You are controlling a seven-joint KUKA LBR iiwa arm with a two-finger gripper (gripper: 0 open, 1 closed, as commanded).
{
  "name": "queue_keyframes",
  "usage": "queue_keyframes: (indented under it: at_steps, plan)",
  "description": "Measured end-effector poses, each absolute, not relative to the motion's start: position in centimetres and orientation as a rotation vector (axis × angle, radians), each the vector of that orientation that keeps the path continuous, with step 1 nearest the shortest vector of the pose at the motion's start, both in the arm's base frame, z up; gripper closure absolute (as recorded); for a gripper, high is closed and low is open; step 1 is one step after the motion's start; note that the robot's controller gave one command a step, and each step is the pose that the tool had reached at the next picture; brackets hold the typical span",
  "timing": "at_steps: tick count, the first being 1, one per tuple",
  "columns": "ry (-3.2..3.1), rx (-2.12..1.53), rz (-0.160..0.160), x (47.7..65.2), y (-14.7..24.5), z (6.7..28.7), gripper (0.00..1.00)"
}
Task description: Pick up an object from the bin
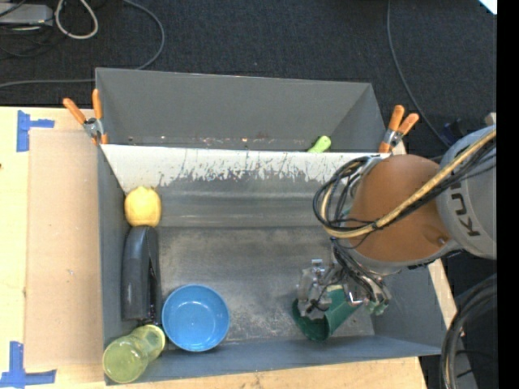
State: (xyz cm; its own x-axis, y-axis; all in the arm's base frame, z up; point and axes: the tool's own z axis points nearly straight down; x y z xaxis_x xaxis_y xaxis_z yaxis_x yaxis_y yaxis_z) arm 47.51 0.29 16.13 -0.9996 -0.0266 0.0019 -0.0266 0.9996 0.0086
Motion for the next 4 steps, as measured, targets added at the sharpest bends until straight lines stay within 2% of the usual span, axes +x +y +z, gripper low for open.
queue_keyframes:
  at_steps: [1, 2, 3, 4]
  plan:
    - [-3.073, 0.486, -0.013, 50.8, -5.5, 7.4, 1.00]
    - [-3.120, 0.379, -0.014, 47.8, -7.4, 10.3, 1.00]
    - [-3.094, 0.418, -0.018, 49.9, -9.7, 9.9, 1.00]
    - [-3.108, 0.349, -0.022, 48.4, -8.1, 10.2, 1.00]
